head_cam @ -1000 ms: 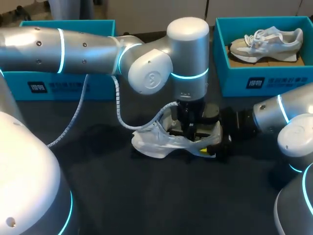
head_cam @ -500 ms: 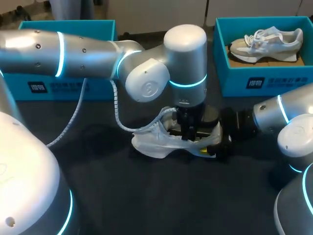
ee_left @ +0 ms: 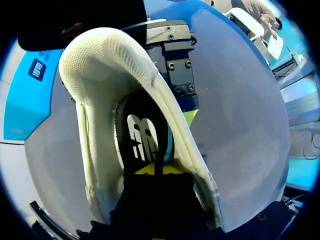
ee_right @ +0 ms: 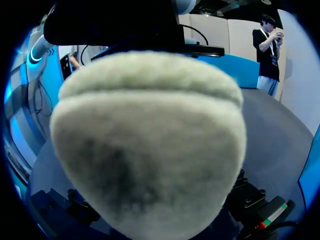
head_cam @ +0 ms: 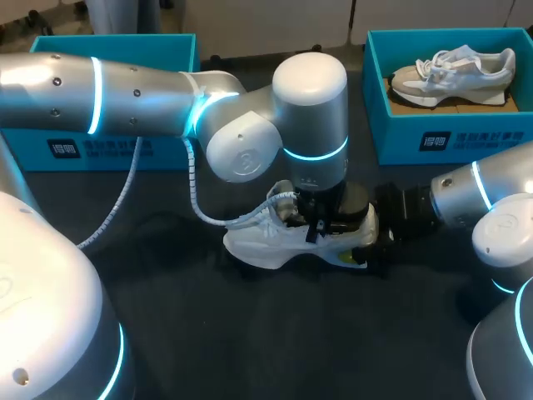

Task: Take the shoe out of the shoebox, open the shoe tongue, remove and reinsert the insole, then place the shoe into the shoebox

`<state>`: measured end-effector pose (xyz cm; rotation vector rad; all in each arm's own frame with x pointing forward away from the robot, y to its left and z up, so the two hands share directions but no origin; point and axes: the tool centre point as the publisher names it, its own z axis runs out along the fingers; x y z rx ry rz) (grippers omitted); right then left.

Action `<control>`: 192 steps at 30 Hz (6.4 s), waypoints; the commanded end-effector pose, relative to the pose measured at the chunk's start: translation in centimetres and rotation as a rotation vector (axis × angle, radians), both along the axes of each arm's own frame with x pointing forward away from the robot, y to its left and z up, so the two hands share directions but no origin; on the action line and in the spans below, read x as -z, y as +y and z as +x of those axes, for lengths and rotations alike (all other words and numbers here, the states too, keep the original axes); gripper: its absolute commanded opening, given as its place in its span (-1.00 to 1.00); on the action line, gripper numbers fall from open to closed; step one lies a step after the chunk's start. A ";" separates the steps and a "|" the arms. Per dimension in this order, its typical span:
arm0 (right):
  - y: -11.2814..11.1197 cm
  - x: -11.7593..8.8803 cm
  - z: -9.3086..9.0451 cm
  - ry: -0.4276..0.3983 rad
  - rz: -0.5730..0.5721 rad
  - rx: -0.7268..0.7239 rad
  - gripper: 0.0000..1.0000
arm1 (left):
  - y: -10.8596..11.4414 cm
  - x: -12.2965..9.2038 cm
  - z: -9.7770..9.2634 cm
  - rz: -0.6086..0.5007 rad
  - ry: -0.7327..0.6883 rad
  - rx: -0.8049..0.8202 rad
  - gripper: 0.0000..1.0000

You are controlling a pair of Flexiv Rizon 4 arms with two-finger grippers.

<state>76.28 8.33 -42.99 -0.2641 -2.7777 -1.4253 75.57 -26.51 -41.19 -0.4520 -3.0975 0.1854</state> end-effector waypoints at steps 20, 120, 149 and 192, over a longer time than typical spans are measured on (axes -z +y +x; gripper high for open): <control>0.2 0.2 0.0 0.002 -0.006 0.002 -1.00 | 1.5 -2.5 1.6 0.005 0.024 -0.061 -1.00; 0.2 0.2 0.0 0.002 -0.006 0.002 -1.00 | -2.7 -6.6 0.0 -0.417 0.010 -0.179 -0.03; 0.2 0.2 0.0 0.002 -0.006 0.002 -1.00 | -4.6 -14.7 0.6 -0.552 0.018 -0.191 -1.00; 0.2 0.2 0.0 0.002 -0.006 0.002 -1.00 | -8.6 -32.6 -0.4 -1.045 0.176 -0.165 -1.00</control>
